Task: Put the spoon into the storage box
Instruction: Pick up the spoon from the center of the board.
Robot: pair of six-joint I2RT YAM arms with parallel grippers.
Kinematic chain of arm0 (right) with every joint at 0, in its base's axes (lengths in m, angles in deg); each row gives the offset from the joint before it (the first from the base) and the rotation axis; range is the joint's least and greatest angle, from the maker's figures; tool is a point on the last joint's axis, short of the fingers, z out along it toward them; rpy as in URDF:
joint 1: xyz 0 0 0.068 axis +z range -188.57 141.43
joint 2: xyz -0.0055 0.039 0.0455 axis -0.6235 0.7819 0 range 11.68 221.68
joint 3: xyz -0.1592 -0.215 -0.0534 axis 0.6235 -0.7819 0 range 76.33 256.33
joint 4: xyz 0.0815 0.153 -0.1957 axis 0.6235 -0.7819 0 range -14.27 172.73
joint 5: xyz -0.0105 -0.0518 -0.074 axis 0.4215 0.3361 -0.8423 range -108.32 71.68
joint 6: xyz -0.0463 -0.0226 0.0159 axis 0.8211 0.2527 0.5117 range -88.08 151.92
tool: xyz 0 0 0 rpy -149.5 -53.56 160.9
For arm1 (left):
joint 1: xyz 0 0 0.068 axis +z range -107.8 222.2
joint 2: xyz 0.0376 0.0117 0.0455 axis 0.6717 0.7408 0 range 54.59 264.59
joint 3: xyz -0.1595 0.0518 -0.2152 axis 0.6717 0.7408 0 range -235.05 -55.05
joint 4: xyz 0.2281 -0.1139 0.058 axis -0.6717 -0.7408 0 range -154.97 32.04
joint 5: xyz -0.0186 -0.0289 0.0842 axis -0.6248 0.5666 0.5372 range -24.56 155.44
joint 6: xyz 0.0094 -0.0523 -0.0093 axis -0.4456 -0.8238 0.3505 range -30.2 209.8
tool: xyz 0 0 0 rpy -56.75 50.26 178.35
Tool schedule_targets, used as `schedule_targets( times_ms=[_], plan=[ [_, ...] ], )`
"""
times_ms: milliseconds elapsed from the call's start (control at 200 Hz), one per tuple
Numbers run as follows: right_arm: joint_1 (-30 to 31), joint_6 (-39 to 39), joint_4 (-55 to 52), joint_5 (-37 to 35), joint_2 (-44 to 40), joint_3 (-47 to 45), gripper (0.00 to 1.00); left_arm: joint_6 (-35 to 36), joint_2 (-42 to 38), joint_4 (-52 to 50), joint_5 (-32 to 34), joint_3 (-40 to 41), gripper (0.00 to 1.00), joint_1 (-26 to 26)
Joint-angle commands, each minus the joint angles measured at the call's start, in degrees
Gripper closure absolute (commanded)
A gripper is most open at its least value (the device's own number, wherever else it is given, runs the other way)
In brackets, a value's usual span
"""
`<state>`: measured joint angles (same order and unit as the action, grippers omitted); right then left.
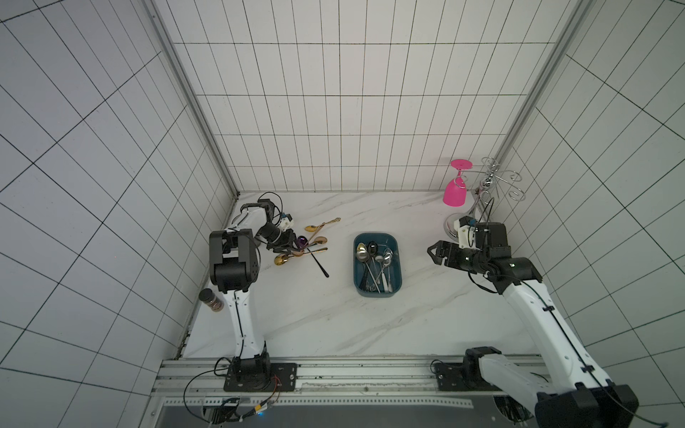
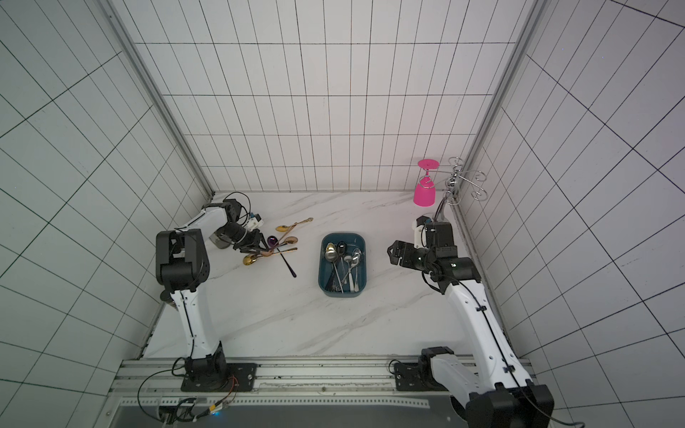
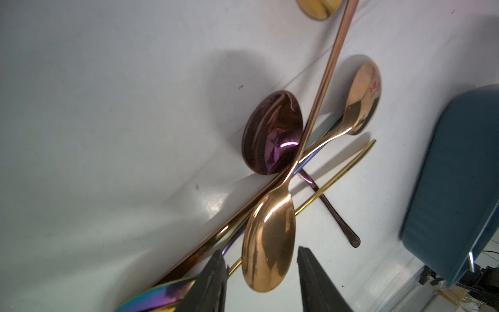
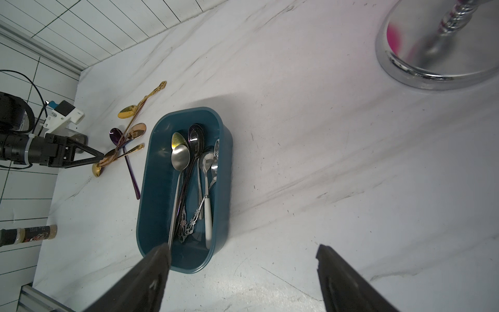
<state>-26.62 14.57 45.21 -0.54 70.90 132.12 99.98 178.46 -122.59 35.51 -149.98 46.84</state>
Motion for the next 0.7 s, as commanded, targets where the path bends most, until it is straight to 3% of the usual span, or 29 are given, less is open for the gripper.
schedule_targets(
  times_ms=[0, 470, 700],
  plan=[
    [-0.59, 0.29, 0.78, 0.32, 0.1, -0.41, 0.12, -1.26, 2.31, -0.75, -4.96, -1.63, 0.57, 0.65],
    [-0.54, 0.38, 0.69, 0.15, -0.02, -0.25, 0.12, -5.21, 7.23, -1.5, -12.86, -1.31, 0.69, 2.43],
    [-0.6, 0.29, 0.6, 0.07, -0.12, -0.28, 0.12, -6.68, 7.79, -1.14, -14.18, -1.17, 0.87, 3.34]
  ],
)
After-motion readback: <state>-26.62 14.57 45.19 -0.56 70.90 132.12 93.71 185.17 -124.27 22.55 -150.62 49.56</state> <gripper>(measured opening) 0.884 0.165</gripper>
